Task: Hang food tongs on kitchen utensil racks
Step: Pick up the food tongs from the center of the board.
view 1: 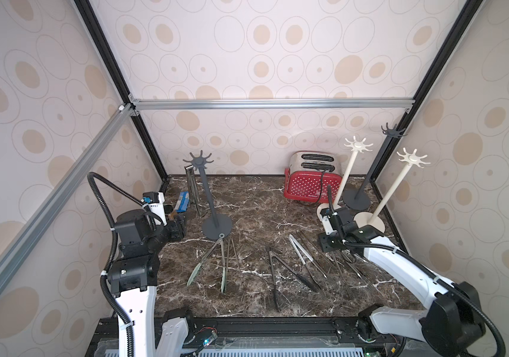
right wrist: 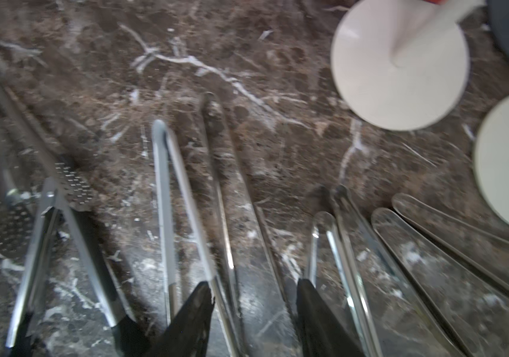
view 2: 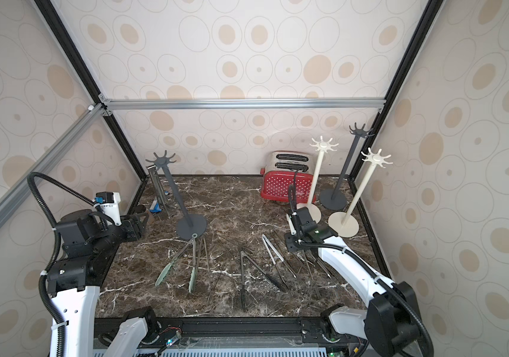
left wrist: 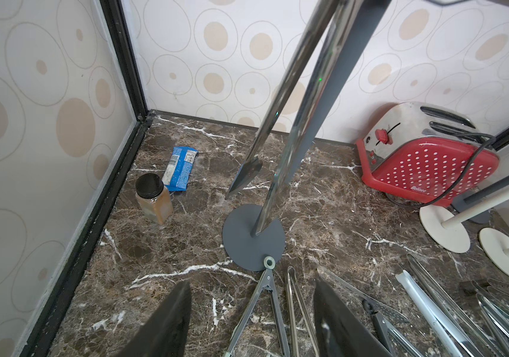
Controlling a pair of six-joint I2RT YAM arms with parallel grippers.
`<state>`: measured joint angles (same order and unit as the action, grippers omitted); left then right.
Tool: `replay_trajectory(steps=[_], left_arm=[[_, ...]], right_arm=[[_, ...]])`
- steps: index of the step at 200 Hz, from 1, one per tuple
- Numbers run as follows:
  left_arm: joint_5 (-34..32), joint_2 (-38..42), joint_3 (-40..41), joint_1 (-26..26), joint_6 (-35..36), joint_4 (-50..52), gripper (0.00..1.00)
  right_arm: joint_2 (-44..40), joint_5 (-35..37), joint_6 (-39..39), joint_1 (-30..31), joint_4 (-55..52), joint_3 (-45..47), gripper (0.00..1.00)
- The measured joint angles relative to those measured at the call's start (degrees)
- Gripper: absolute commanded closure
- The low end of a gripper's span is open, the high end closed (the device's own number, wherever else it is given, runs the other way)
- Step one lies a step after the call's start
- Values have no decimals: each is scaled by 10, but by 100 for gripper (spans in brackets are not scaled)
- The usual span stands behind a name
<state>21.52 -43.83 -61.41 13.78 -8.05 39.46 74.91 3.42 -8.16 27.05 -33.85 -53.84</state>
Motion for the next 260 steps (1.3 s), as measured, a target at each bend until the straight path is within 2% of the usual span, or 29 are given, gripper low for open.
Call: replay_trajectory(steps=[24, 50, 106, 171, 260], left_arm=[[0, 4, 0, 0, -4, 0, 38], [0, 3, 0, 0, -9, 0, 39], [-1, 0, 0, 0, -17, 0, 39], [-2, 0, 0, 0, -20, 4, 38], [-2, 1, 0, 0, -27, 8, 37]], right_arm=[[86, -25, 6, 63, 28, -55, 51], [188, -47, 24, 105, 44, -134, 50], [339, -97, 51, 123, 59, -261, 53], [411, -125, 61, 153, 45, -329, 54], [489, -115, 52, 164, 11, -388, 58]])
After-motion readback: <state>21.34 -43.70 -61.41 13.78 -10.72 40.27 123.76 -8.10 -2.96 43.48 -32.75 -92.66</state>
